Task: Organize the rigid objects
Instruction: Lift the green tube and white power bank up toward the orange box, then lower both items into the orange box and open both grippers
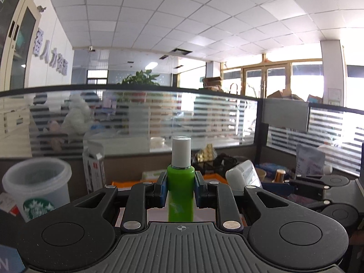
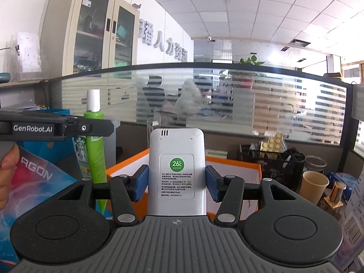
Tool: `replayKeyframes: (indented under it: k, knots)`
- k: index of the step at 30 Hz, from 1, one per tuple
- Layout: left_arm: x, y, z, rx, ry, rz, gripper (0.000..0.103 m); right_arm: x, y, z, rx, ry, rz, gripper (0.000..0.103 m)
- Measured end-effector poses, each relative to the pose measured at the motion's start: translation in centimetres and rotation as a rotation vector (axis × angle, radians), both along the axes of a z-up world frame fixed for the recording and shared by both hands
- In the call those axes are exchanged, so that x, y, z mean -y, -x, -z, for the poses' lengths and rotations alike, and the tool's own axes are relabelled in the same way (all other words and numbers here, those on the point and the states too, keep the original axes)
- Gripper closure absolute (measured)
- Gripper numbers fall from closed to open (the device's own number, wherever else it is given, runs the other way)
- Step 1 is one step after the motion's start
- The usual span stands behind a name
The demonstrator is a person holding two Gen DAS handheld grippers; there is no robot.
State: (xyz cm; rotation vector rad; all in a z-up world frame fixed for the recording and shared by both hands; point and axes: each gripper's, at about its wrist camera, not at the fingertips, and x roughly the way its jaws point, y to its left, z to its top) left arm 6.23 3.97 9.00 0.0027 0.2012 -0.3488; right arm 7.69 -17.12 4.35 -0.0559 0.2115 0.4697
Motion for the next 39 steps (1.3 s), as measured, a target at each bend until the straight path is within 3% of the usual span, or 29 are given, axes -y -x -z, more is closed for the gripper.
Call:
replayKeyframes:
  k: [20, 34, 39]
  knots:
    - [0.3, -6.2, -1.7, 0.022, 0.037, -0.014, 0.082, -0.3, -5.3, -1.0, 0.035, -0.032, 0.030, 0.053]
    - [-0.5, -10.5, 2.8, -0.104, 0.045, -0.038, 0.082, -2.1, -9.4, 1.5, 0.017, 0.036, 0.102, 0.053]
    - [-1.1, -11.8, 4.0, -0.150, 0.047, -0.045, 0.082, -2.6, -11.0, 3.0, -0.037, 0.060, 0.112, 0.053]
